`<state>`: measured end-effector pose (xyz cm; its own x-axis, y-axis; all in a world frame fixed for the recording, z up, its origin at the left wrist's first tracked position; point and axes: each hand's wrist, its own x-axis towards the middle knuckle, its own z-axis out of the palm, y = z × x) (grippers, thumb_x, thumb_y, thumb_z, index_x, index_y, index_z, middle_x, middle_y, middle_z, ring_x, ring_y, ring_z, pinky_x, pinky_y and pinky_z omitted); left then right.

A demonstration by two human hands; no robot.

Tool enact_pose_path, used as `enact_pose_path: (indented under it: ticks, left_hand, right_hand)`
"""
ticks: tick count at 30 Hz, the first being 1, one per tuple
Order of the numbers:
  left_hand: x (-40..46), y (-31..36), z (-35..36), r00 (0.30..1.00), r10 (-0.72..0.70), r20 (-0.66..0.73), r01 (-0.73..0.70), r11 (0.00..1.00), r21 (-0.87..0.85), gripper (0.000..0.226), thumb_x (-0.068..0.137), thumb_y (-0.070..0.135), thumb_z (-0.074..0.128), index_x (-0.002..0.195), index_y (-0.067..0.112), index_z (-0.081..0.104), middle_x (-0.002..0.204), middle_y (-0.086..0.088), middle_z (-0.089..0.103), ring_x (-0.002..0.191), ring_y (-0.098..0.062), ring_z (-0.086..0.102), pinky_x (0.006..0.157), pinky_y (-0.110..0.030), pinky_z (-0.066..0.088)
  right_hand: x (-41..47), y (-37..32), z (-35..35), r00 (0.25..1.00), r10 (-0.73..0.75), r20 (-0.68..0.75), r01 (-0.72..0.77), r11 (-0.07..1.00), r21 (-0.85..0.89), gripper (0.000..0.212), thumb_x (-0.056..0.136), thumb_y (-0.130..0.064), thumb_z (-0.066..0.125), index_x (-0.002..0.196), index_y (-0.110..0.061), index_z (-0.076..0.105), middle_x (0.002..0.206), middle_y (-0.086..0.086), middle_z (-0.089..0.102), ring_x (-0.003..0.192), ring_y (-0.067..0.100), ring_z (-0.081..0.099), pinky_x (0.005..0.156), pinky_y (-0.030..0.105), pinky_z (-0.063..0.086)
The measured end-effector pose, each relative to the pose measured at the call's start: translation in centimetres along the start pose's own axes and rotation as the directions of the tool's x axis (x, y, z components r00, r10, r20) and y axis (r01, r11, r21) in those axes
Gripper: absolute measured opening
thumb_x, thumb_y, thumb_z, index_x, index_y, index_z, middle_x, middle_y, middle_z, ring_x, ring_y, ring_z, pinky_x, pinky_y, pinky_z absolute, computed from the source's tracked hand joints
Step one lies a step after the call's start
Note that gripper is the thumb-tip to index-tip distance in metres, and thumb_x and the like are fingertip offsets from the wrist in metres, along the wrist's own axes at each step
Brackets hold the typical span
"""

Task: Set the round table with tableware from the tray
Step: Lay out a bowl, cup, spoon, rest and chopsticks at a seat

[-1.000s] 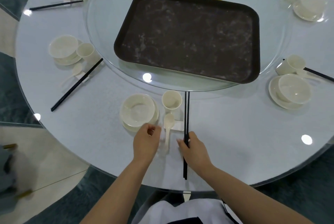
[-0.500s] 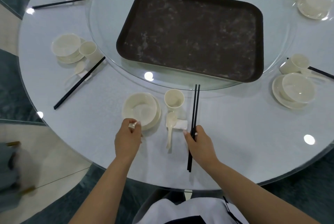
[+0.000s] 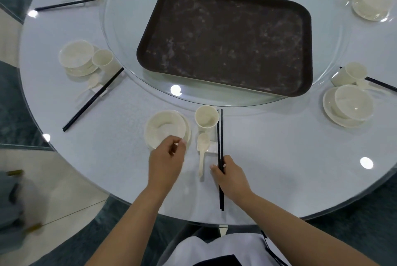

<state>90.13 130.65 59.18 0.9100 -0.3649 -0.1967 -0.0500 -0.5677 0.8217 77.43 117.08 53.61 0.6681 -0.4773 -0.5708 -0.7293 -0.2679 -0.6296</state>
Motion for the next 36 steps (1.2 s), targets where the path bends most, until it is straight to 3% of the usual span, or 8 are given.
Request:
enact_pose_path:
  ticks: [5,14,17,20,25,31,36]
  left_hand:
    - [-1.3,0.6,2.0,0.983,0.127,0.13,-0.134,0.99,0.041,0.027,0.09,0.049,0.05,0.071,0.032,0.057,0.065,0.009,0.058,0.062,-0.012,0.056,0.057,-0.023,0.046]
    - [-3.2,0.2,2.1,0.978,0.067,0.2,-0.086,0.993,0.085,0.026,0.09,0.046,0.051,0.07,0.03,0.057,0.065,0.009,0.059,0.062,-0.012,0.055,0.057,-0.023,0.046]
    - [-4.7,-0.6,2.3,0.961,0.003,0.278,-0.05,0.986,0.161,0.018,0.093,0.043,0.051,0.078,0.035,0.057,0.068,0.012,0.061,0.065,-0.006,0.058,0.06,-0.021,0.049]
    - [-6.5,-1.9,2.9,0.935,-0.067,0.348,-0.016,0.973,0.23,0.008,0.095,0.042,0.051,0.094,0.038,0.058,0.077,0.015,0.061,0.066,0.0,0.057,0.061,-0.013,0.044]
    - [-8.4,-2.8,4.1,0.902,-0.126,0.413,-0.009,0.951,0.309,0.037,0.096,0.045,0.049,0.131,0.032,0.048,0.102,0.014,0.061,0.085,-0.005,0.06,0.078,-0.02,0.047]
    - [-8.2,-2.8,5.4,0.887,-0.148,0.438,-0.003,0.946,0.325,0.05,0.094,0.04,0.055,0.14,0.026,0.041,0.12,0.006,0.059,0.102,-0.011,0.06,0.083,-0.019,0.044]
    - [-8.3,-2.9,6.1,0.88,-0.104,0.463,-0.058,0.945,0.321,0.045,0.092,0.032,0.06,0.134,0.027,0.045,0.114,0.008,0.057,0.088,-0.005,0.055,0.076,-0.014,0.04]
  right_hand:
    - [0.1,-0.6,0.3,0.997,0.072,0.037,-0.071,0.997,-0.036,0.026,0.096,-0.042,0.052,0.092,-0.017,0.045,0.074,0.001,0.057,0.062,0.016,0.056,0.058,0.032,0.052]
    - [0.3,-1.9,-0.5,0.977,0.162,0.137,-0.151,0.985,-0.087,0.018,0.097,-0.035,0.052,0.094,-0.021,0.042,0.08,0.004,0.063,0.055,0.021,0.068,0.051,0.032,0.059]
    - [0.2,-1.6,-0.8,0.976,0.156,0.155,-0.144,0.986,-0.088,0.02,0.097,-0.032,0.052,0.085,-0.025,0.038,0.08,0.005,0.062,0.047,0.016,0.064,0.042,0.025,0.053]
    - [0.1,-1.2,-1.0,0.98,0.134,0.15,-0.118,0.986,-0.116,0.022,0.096,-0.036,0.054,0.086,-0.023,0.039,0.079,0.006,0.064,0.056,0.019,0.065,0.055,0.032,0.059]
    - [0.0,-0.8,-0.9,0.984,0.122,0.127,-0.109,0.989,-0.103,0.022,0.096,-0.037,0.054,0.086,-0.025,0.039,0.074,0.004,0.065,0.054,0.019,0.065,0.06,0.036,0.06]
    - [-0.2,-0.6,-0.8,0.989,0.097,0.113,-0.089,0.993,-0.073,0.019,0.097,-0.033,0.053,0.088,-0.023,0.041,0.076,0.006,0.064,0.055,0.021,0.066,0.059,0.037,0.06]
    - [-0.4,-0.5,-0.8,0.989,0.089,0.117,-0.079,0.993,-0.089,0.017,0.097,-0.034,0.053,0.097,-0.018,0.045,0.082,0.007,0.065,0.07,0.022,0.067,0.073,0.041,0.059]
